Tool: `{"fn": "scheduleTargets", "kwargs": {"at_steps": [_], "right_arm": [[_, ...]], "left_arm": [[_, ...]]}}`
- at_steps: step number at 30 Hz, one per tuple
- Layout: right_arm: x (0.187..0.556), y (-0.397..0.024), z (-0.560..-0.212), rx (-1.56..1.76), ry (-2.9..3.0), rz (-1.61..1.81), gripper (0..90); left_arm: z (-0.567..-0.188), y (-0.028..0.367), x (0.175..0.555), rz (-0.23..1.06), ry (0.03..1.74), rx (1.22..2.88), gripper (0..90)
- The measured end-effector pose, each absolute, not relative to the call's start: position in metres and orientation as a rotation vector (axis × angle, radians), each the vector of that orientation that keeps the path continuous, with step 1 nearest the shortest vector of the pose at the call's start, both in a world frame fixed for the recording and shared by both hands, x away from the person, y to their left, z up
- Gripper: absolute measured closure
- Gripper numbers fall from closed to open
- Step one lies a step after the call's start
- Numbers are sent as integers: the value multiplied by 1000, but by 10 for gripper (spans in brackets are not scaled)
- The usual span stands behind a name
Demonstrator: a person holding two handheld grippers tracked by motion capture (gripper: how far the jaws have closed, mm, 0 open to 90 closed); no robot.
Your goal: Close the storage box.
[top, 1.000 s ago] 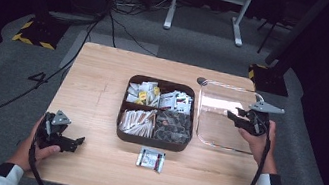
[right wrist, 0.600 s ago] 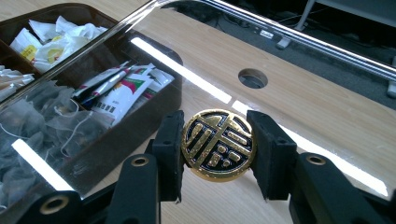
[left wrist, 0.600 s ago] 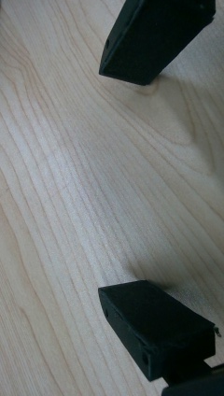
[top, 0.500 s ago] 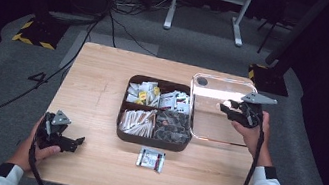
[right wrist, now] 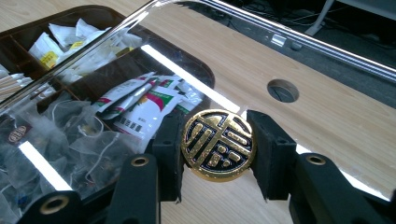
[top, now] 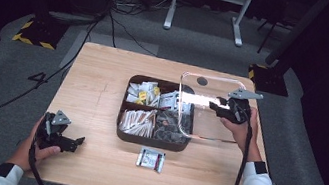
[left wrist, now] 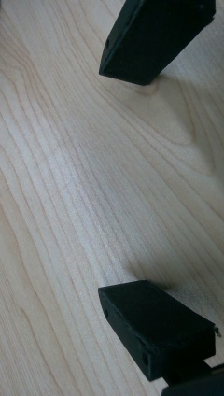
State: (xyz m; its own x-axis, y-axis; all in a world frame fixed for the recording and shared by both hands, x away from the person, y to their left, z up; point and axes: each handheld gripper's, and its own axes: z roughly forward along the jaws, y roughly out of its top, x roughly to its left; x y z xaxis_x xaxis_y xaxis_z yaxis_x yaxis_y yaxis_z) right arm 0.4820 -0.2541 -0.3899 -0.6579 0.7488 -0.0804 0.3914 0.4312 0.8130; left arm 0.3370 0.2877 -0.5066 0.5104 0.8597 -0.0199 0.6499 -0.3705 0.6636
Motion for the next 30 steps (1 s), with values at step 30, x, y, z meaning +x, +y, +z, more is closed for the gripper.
{"fn": "scheduleTargets", "kwargs": {"at_steps": [30], "right_arm": [[495, -172, -407, 914, 2365, 1090, 594]], "left_arm": [[-506, 288, 337, 440, 1230, 2139, 2]]}}
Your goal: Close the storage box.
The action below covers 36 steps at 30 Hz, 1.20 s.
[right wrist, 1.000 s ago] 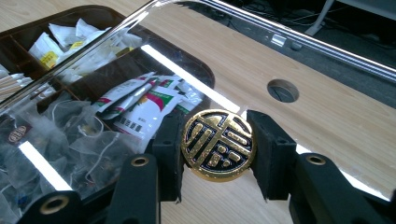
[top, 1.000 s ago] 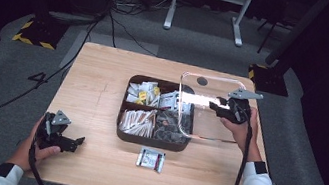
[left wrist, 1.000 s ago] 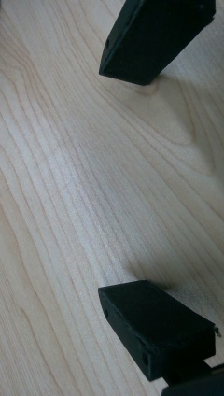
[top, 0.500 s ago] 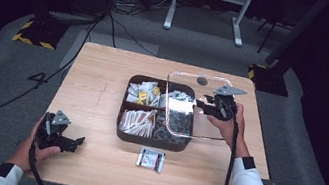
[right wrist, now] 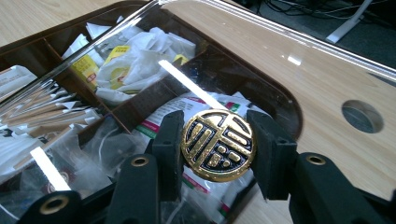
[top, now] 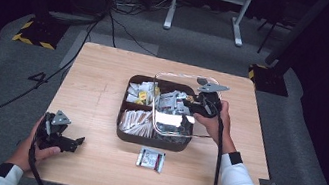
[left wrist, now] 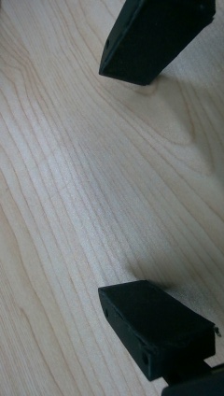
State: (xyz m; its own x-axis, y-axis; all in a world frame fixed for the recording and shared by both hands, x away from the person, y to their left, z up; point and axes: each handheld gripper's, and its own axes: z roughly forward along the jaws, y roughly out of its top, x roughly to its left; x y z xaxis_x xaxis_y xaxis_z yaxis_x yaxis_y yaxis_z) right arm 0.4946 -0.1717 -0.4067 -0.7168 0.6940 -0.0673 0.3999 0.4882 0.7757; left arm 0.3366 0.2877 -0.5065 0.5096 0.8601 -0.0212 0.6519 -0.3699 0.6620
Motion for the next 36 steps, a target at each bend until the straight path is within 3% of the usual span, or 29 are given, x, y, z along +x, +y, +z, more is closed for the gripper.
{"fn": "scheduleTargets", "kwargs": {"at_steps": [36], "right_arm": [[504, -103, -433, 885, 2453, 1060, 594]], "left_arm": [[-507, 288, 336, 443, 1230, 2135, 3]]}}
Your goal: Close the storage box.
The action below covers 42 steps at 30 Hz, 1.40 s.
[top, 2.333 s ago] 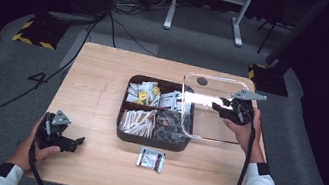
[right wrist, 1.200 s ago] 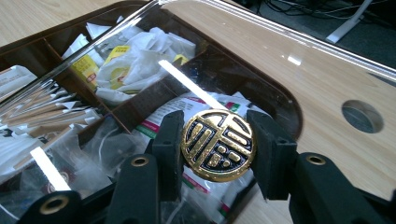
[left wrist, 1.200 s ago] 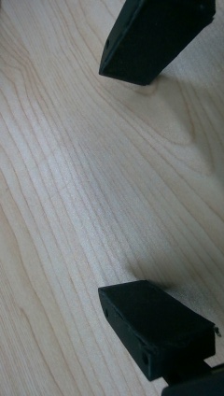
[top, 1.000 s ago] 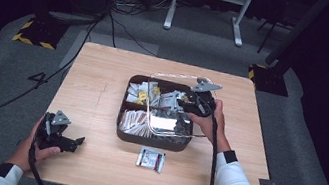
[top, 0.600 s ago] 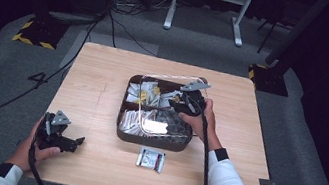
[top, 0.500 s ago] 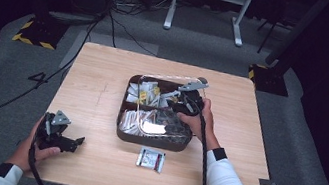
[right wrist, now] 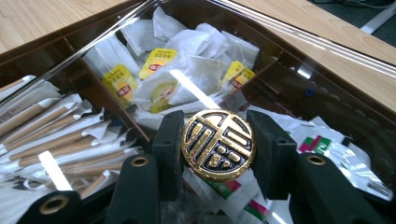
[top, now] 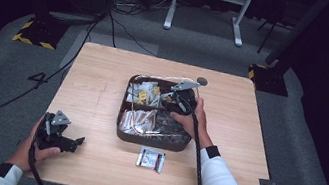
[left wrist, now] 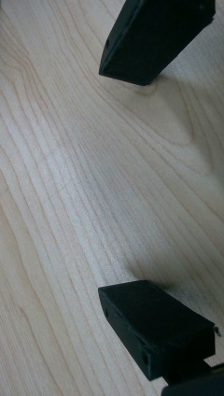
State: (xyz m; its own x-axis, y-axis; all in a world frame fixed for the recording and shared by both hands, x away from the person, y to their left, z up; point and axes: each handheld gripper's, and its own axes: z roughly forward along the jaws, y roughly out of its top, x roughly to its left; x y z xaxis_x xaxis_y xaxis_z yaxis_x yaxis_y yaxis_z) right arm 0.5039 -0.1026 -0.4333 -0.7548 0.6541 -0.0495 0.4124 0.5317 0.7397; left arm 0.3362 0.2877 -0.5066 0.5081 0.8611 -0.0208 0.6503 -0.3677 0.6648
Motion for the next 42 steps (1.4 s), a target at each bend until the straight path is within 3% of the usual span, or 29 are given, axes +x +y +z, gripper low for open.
{"fn": "scheduleTargets", "kwargs": {"at_steps": [42], "right_arm": [[496, -77, -425, 908, 2525, 966, 593]], "left_arm": [[-507, 288, 336, 441, 1229, 2135, 4]]}}
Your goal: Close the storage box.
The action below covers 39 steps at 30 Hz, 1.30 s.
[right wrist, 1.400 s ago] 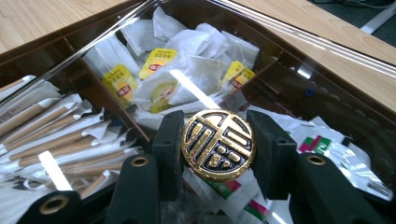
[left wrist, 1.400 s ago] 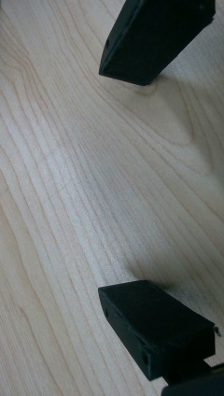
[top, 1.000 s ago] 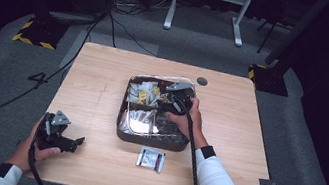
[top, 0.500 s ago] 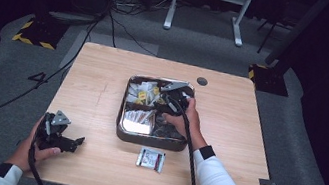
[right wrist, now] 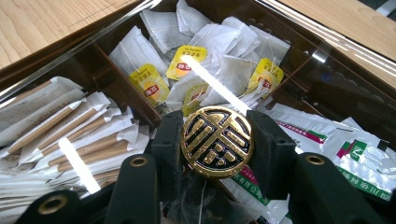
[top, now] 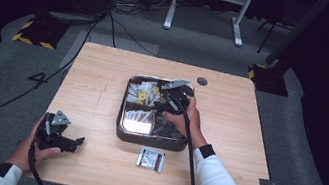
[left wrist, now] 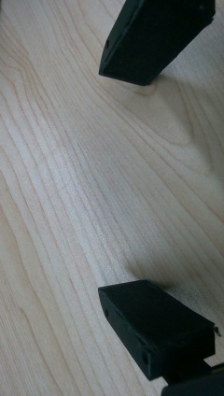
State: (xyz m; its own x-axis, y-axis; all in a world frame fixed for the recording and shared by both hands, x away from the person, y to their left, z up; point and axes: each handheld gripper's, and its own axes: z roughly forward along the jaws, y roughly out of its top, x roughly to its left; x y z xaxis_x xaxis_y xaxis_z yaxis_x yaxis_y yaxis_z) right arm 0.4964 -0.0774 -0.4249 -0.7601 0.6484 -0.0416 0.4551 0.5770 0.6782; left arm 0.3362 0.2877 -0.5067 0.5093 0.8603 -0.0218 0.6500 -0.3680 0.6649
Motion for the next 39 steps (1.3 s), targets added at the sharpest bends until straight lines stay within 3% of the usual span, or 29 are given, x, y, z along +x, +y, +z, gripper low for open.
{"fn": "scheduleTargets", "kwargs": {"at_steps": [22, 27, 39], "right_arm": [[485, -72, -433, 905, 2500, 982, 546], [486, -83, -430, 873, 2514, 1015, 372], [477, -103, -423, 756, 2550, 1067, 233]], "left_arm": [[-507, 288, 336, 441, 1227, 2138, 4], [-507, 288, 336, 440, 1228, 2137, 4], [-507, 288, 336, 441, 1227, 2137, 4]]}}
